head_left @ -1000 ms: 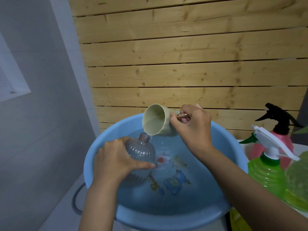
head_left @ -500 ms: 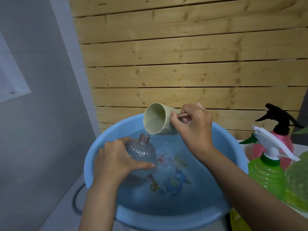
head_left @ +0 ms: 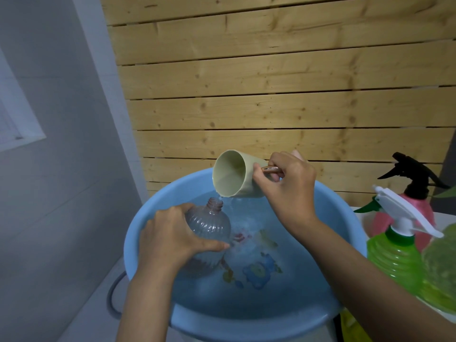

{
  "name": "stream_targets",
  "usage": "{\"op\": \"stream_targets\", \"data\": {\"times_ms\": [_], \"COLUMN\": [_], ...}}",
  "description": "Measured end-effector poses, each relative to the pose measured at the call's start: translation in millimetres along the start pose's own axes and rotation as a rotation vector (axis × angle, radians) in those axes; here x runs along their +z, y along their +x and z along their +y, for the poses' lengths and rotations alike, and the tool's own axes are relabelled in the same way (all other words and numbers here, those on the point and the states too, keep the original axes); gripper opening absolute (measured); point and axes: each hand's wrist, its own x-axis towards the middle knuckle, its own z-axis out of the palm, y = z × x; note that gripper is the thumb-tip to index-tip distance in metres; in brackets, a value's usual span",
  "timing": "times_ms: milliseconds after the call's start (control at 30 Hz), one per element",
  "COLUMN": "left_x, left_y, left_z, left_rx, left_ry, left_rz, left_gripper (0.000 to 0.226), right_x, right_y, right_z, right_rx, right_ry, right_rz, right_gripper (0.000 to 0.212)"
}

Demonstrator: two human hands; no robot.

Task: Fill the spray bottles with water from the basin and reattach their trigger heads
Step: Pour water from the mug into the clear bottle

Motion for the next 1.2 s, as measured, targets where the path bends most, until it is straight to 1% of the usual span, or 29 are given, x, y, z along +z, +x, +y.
{"op": "stream_targets", "data": {"times_ms": [167,400,600,1000,1200], "left_x": [0.8,0.5,1.6,3.7,2.6], "left_y": [0.3,-0.4,0.2,1.3,1.0], "left_z": [-2.0,-1.6,-1.3,-4.3,-3.1], "left_rx": [0.001,0.002,0.004,0.011,0.021], "left_ry": [-0.019,-0.014,-0.001,-0.037,-0.01], "left_rz": [-0.01,-0.023,-0.024,-0.032,-0.033], "left_gripper": [0.068,0.071,0.079,0.077,0.082], "right_x": [0.1,-1.1,-0.9,-1.4,-1.2], "right_y": [0.0,0.4,0.6,0.5,0.3], "right_z": [0.3,-0.3,-1.4,-2.9,-2.9], "right_rx": [-0.008,-0.036,-0.052,-0.083,-0.1], "right_ry": [-0.015,-0.019,-0.01,-0.013,-0.035], "right_rz": [0.003,0.008,0.011,0.014,0.019], "right_gripper": [0.038,0.042,0.043,0.043,0.044]}}
